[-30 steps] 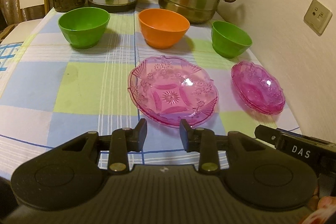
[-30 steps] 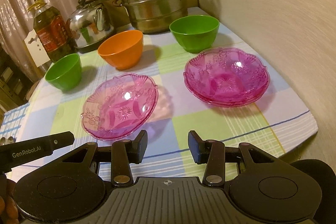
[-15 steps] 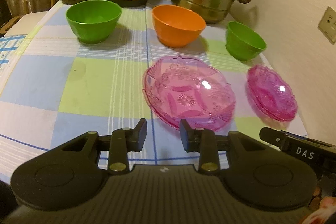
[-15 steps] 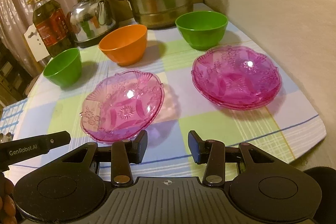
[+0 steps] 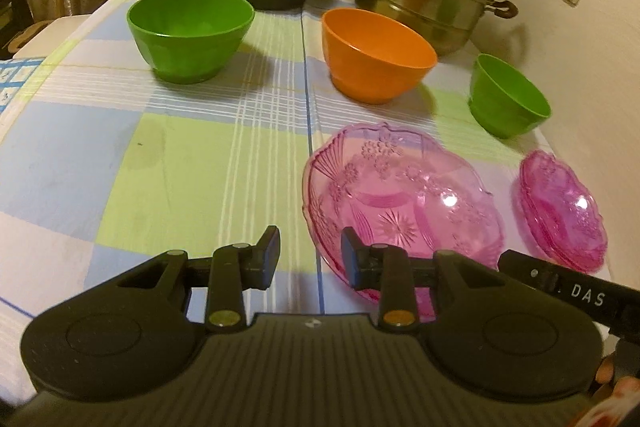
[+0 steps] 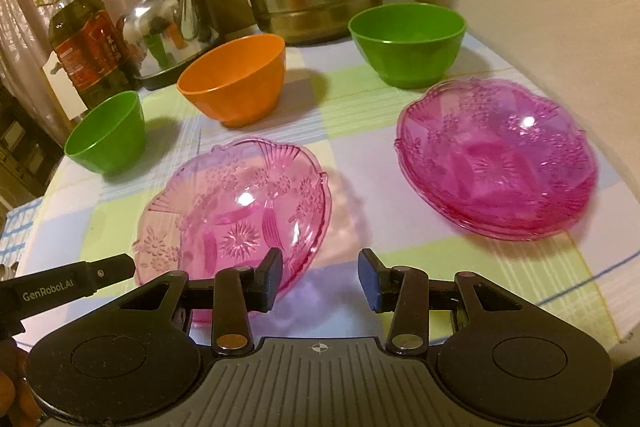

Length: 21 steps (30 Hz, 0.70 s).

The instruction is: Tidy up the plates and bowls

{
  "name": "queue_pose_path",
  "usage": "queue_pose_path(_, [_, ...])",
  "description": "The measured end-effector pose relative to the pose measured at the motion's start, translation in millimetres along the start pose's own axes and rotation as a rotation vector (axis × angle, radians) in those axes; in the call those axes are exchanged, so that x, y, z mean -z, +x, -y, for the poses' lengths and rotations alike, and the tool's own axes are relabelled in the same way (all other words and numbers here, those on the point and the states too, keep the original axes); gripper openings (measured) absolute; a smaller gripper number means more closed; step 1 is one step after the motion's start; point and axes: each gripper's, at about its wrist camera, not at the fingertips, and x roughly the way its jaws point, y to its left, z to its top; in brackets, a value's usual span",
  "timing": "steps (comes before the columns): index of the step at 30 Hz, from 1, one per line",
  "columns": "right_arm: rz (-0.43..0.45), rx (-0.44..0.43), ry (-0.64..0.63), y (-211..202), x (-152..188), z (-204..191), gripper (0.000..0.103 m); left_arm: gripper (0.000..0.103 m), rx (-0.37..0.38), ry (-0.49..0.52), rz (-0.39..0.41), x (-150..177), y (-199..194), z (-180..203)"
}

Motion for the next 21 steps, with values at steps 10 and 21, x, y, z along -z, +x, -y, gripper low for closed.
queue_pose_path(10, [-0.019, 0.009, 0.003, 27, -4, 2, 0.043, 0.022, 0.013, 0.001, -0.003, -2, 24, -4])
queue_pose_path(21, [-0.026, 0.008, -0.012, 37, -4, 0, 0.022, 0.01, 0.009, 0.025, 0.0, -3, 29, 0])
